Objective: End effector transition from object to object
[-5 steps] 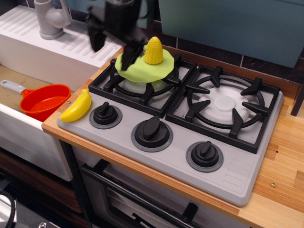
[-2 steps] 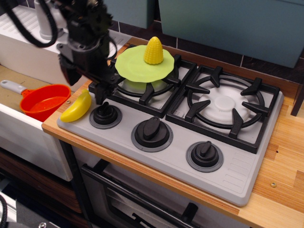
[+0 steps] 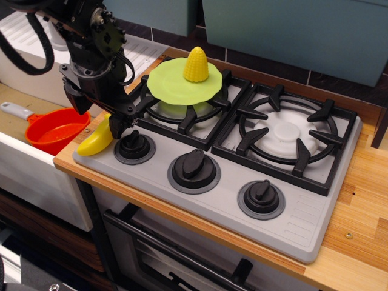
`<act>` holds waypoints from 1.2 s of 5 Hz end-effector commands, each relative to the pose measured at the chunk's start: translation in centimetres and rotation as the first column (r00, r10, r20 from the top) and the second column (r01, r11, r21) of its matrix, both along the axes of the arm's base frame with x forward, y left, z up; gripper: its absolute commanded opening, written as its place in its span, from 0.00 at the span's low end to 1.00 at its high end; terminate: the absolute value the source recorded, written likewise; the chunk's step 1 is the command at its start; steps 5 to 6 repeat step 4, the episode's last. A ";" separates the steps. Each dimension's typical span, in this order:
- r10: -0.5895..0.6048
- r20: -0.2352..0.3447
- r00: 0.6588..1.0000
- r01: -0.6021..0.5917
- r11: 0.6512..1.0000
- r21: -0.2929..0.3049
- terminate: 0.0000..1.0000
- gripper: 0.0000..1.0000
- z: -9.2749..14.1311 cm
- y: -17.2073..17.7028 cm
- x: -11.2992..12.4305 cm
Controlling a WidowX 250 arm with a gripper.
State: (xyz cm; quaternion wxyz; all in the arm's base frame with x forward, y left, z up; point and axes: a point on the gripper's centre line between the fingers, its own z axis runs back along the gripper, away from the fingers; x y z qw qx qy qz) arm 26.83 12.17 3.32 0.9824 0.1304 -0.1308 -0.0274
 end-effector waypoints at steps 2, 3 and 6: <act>0.016 0.025 1.000 -0.016 1.000 0.006 0.00 1.00 -1.9 0.4 0.2; 0.016 0.025 1.000 -0.016 1.000 0.006 0.00 1.00 -1.9 0.4 0.2; 0.016 0.025 1.000 -0.016 1.000 0.006 1.00 1.00 -1.9 0.4 0.2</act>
